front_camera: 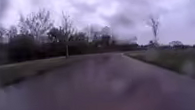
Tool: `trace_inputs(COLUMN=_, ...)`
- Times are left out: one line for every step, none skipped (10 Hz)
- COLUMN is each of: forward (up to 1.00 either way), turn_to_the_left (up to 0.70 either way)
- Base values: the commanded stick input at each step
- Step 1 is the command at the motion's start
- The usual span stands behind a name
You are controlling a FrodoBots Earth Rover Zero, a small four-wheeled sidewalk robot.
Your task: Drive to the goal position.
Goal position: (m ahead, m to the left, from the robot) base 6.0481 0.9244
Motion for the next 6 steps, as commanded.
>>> trace_inputs(forward=0.70, turn_to_the_left=-0.14)
trace_inputs(forward=0.70, turn_to_the_left=-0.30)
trace_inputs(forward=0.70, turn_to_the_left=-0.33)
trace_inputs(forward=0.70, turn_to_the_left=-0.33)
trace_inputs(forward=0.70, turn_to_the_left=-0.34)
trace_inputs(forward=0.70, turn_to_the_left=-0.35)
